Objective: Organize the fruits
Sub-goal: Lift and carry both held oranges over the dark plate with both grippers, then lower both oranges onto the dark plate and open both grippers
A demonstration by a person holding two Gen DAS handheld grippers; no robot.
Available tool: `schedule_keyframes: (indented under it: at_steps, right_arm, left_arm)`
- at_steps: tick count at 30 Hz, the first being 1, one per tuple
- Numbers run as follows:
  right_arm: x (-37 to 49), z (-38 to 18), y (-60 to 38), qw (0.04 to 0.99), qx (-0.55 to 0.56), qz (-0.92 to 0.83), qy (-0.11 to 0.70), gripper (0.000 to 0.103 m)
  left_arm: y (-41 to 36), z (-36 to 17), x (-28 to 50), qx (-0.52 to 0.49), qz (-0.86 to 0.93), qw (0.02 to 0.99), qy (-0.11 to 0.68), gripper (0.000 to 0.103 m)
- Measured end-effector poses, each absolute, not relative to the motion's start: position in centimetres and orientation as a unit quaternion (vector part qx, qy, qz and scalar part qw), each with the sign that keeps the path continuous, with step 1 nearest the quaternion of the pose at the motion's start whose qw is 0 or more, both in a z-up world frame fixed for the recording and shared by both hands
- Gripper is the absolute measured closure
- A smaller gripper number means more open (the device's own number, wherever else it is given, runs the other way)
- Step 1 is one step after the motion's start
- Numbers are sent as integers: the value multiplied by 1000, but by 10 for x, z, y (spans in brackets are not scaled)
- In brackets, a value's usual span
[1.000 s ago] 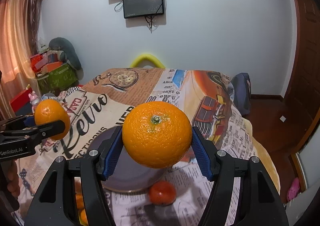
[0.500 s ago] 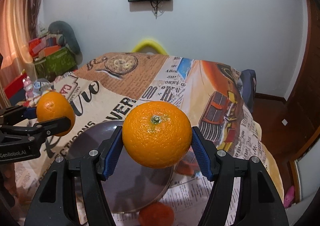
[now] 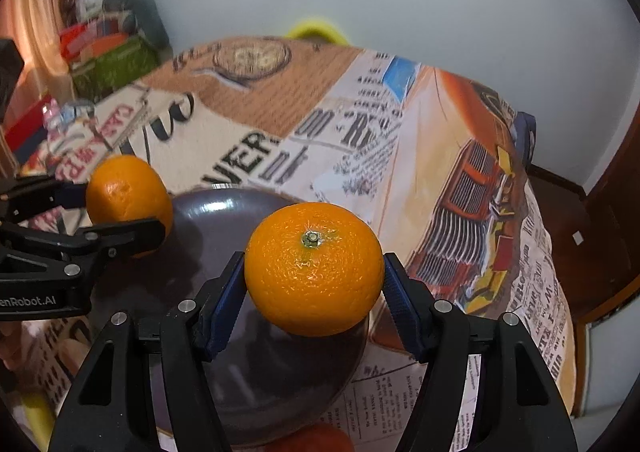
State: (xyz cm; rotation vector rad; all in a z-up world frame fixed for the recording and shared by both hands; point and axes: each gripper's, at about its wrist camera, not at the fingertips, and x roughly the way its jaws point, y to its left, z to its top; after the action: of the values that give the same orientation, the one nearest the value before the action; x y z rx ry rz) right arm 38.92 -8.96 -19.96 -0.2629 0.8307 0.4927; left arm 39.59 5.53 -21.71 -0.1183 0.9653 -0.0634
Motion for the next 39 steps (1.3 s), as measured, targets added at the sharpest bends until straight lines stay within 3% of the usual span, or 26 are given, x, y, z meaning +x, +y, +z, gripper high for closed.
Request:
schedule_keyframes:
  at_steps: [12, 16, 20, 39]
  right_arm:
    - [396, -220, -86, 850, -130, 251, 445, 39]
    - [389, -215, -86, 855, -137, 252, 433, 38]
    - [378, -199, -92, 870, -134, 249, 404, 23]
    - [294, -133, -119, 900, -117, 258, 332, 23]
  left_arm:
    - [58, -229, 402, -79, -32, 866, 492, 34]
    - [60, -226, 401, -87, -31, 864, 496, 32]
    - [56, -213, 393, -81, -25, 873, 480, 25]
    - [45, -141, 293, -39, -3, 911, 411, 23]
